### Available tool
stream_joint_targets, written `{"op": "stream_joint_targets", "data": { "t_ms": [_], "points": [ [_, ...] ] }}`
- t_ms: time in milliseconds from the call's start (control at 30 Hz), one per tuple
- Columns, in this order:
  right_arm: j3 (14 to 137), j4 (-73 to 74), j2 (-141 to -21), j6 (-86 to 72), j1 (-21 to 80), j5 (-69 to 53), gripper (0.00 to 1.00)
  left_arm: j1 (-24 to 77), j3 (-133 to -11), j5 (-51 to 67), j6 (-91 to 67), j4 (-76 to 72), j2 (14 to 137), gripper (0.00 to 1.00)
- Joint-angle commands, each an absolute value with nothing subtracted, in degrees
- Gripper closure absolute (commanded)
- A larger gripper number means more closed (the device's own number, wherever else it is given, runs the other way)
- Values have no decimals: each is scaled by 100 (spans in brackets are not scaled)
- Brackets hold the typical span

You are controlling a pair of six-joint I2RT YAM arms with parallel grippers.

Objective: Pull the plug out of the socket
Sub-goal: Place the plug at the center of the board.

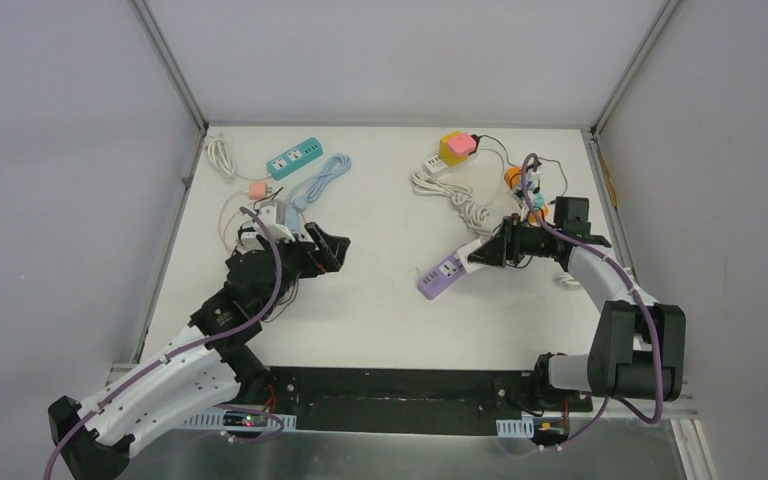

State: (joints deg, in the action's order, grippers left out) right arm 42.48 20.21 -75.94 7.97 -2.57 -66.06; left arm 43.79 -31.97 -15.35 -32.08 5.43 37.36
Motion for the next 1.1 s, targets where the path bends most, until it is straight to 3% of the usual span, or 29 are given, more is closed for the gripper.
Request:
{"op": "stream_joint_targets", "data": {
  "t_ms": [0,433,733,1067],
  "points": [
    [4210,1607,-7616,587,-299,-6918,100,4357,-2834,-1878,-3192,-217,3317,1],
    [4039,734,-7906,-902,-299,-6973,100,4355,-2894,-42,-3461,-2128,4895,1],
    [4236,716,-8572,-1708,-290,-7332,100,4396,-3850,1068,-3866,-2177,6681,8],
    [4595,1276,-9349,-1878,-252,-7645,100,4940,-4814,1175,-3390,-1589,7802,8]
  ]
}}
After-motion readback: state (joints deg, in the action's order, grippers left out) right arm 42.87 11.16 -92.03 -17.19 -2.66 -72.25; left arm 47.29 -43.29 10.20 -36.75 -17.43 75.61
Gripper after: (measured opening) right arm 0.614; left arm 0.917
